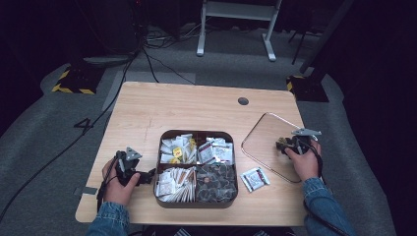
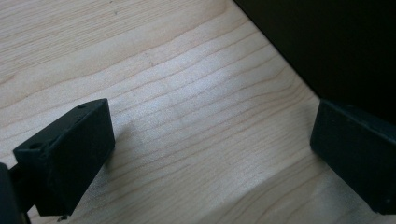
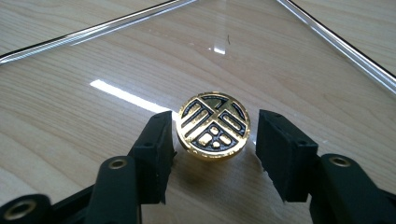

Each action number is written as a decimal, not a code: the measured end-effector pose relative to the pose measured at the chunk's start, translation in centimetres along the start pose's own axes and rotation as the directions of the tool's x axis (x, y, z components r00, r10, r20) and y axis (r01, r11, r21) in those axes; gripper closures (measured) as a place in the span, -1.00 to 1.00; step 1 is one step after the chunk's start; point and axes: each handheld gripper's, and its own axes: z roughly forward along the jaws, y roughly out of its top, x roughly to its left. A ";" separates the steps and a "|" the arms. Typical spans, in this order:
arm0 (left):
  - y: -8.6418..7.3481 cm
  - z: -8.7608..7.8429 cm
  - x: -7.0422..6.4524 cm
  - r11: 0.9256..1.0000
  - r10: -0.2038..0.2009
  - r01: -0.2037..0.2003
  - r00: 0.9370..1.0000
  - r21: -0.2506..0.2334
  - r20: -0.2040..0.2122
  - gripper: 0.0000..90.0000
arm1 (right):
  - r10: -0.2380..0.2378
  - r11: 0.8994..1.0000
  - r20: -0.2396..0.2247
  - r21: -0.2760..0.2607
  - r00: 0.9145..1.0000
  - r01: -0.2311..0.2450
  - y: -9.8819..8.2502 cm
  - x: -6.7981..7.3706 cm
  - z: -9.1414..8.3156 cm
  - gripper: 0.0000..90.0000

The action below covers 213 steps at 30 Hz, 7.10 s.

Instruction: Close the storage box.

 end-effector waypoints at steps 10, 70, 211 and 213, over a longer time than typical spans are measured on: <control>0.0 0.0 0.0 1.000 0.000 0.000 1.000 0.000 0.000 -1.00 | 0.000 0.999 -0.004 -0.040 1.000 0.000 -0.2 0.2 0.2 0.30; 0.0 0.0 0.0 1.000 0.000 0.000 1.000 0.000 0.000 -1.00 | -0.076 0.987 -0.113 -0.151 0.991 0.058 7.8 5.0 -7.1 0.31; 0.0 0.0 -0.1 1.000 -0.016 0.016 1.000 -0.001 -0.013 -0.99 | -0.376 0.927 -0.442 -0.170 0.814 0.336 8.0 28.7 -1.5 0.06; -0.1 -0.1 0.0 1.000 -0.017 0.017 1.000 0.000 -0.012 -0.99 | -0.374 0.927 -0.445 -0.175 0.813 0.331 8.1 28.6 -1.7 0.04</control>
